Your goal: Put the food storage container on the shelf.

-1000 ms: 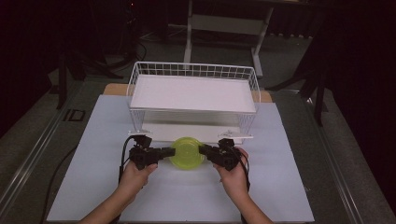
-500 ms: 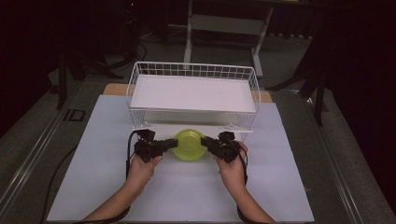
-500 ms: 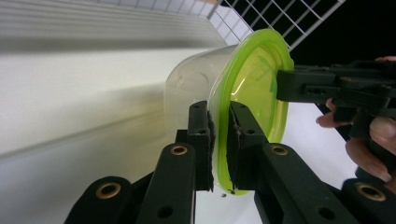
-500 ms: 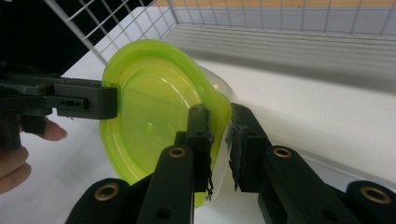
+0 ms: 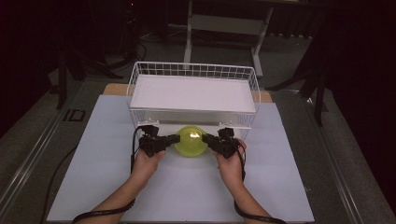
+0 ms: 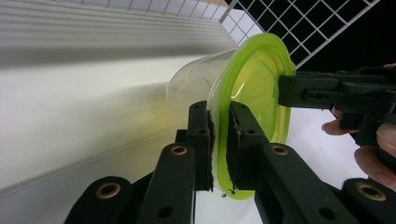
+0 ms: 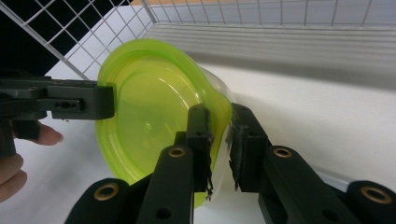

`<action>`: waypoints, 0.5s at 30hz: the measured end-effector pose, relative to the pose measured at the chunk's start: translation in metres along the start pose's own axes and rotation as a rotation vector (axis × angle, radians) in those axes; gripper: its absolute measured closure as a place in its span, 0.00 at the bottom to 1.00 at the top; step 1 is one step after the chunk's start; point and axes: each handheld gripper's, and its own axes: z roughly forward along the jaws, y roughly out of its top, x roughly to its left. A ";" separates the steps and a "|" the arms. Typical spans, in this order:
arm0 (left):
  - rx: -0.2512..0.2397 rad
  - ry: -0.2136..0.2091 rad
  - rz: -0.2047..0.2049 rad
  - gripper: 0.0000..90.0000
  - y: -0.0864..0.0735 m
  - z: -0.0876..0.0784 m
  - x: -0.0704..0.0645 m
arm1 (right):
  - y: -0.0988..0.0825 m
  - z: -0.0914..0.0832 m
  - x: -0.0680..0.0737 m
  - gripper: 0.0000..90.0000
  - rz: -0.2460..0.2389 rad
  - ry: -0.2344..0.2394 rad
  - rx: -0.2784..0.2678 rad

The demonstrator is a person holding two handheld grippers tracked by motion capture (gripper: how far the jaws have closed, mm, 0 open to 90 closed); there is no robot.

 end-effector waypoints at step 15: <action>-0.014 0.005 -0.022 0.90 0.001 0.010 0.013 | 0.001 0.014 -0.004 0.88 -0.009 -0.028 -0.018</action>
